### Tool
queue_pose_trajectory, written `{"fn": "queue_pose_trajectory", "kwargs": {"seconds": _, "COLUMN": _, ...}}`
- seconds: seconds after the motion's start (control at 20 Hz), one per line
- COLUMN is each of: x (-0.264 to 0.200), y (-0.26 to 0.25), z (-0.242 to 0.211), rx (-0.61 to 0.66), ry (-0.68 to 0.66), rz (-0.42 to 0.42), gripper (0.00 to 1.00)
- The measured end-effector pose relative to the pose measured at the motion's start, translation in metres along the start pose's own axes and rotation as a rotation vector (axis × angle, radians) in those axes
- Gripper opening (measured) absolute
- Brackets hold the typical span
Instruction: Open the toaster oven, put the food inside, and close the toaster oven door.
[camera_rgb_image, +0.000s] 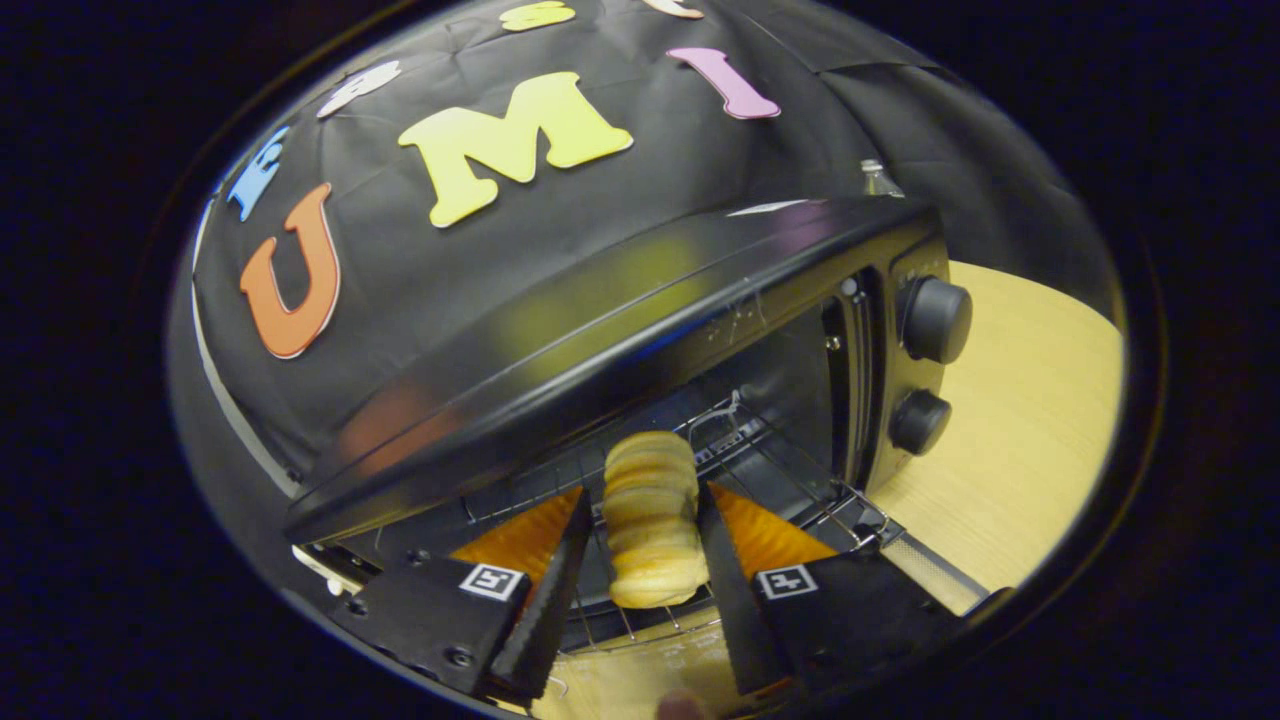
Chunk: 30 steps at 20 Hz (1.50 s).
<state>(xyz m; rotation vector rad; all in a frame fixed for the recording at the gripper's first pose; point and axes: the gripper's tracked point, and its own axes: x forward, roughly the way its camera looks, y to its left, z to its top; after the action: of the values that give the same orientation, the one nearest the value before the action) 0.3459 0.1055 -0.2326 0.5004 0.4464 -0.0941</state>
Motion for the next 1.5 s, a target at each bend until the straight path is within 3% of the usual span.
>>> {"fn": "queue_pose_trajectory", "kwargs": {"seconds": 0.05, "x": -0.004, "y": 0.003, "z": 0.000, "rx": -0.015, "ry": -0.005, "rz": 0.012, "gripper": 0.89}}
{"fn": "queue_pose_trajectory", "kwargs": {"seconds": 0.25, "x": -0.030, "y": 0.006, "z": 0.005, "rx": -0.072, "ry": -0.039, "rz": 0.039, "gripper": 0.98}}
{"fn": "queue_pose_trajectory", "kwargs": {"seconds": 0.55, "x": -0.090, "y": -0.002, "z": -0.006, "rx": -0.109, "ry": -0.034, "rz": 0.085, "gripper": 0.98}}
{"fn": "queue_pose_trajectory", "kwargs": {"seconds": 1.0, "x": -0.192, "y": -0.023, "z": -0.040, "rx": -0.304, "ry": 0.011, "rz": 0.178, "gripper": 0.99}}
{"fn": "queue_pose_trajectory", "kwargs": {"seconds": 1.5, "x": -0.214, "y": -0.069, "z": -0.107, "rx": -0.435, "ry": 0.143, "rz": 0.158, "gripper": 1.00}}
